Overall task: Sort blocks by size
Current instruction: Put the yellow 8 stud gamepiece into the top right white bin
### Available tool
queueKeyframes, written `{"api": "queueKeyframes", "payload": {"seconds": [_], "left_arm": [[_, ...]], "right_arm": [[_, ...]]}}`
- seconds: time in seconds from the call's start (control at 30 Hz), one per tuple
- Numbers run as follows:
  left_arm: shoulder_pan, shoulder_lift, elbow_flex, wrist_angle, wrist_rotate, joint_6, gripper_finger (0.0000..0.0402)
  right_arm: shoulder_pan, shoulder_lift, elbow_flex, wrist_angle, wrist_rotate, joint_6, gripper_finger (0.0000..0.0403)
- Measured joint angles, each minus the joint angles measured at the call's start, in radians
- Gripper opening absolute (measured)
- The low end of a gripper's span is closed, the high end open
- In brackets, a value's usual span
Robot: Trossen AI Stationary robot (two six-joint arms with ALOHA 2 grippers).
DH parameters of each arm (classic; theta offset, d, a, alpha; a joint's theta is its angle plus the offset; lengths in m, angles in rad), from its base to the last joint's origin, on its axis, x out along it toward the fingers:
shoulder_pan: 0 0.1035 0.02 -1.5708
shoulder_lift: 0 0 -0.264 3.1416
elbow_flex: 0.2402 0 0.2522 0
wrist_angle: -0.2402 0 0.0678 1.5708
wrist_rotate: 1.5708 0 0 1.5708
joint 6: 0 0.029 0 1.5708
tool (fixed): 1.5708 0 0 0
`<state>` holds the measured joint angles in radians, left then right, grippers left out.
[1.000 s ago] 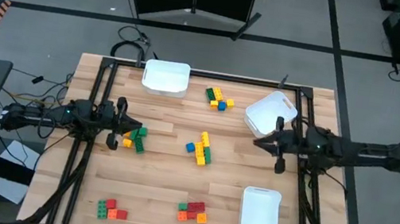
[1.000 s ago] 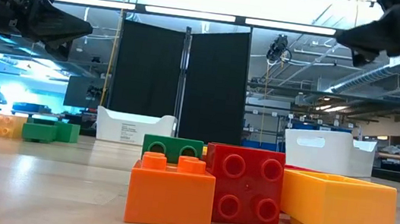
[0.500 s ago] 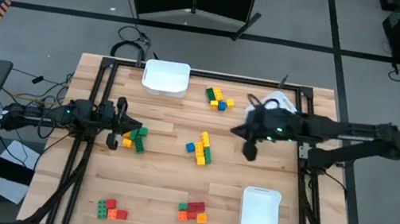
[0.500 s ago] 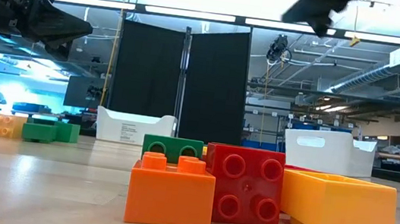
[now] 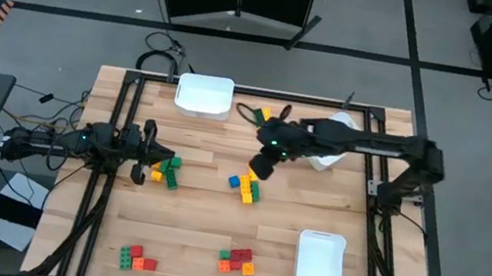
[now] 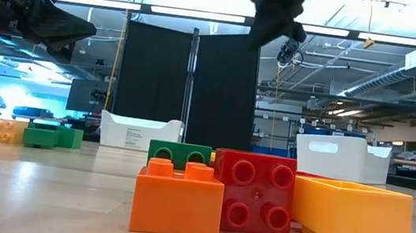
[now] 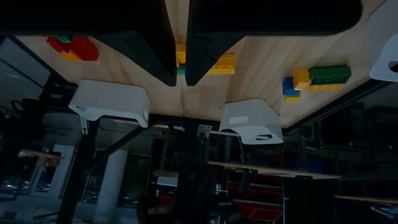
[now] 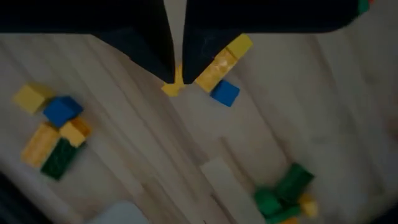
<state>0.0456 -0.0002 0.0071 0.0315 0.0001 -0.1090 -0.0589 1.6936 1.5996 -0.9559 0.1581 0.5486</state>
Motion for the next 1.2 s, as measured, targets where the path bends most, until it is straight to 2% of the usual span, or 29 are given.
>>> {"api": "queueKeyframes", "payload": {"seconds": [0.27, 0.47, 0.8, 1.2], "left_arm": [[0.0, 0.0, 0.0, 0.0, 0.0, 0.0, 0.0044], [0.0, 0.0, 0.0, 0.0, 0.0, 0.0, 0.0044], [0.0, 0.0, 0.0, 0.0, 0.0, 0.0, 0.0044], [0.0, 0.0, 0.0, 0.011, -0.005, 0.0, 0.0044]], "right_arm": [[-0.026, 0.122, 0.023, -0.018, -0.005, 0.185, 0.0139], [-0.049, 0.233, 0.023, -0.014, -0.074, 0.267, 0.0185], [-0.095, 0.335, 0.023, 0.002, -0.117, 0.349, 0.0191], [-0.095, 0.386, 0.021, 0.042, -0.153, 0.341, 0.019]]}}
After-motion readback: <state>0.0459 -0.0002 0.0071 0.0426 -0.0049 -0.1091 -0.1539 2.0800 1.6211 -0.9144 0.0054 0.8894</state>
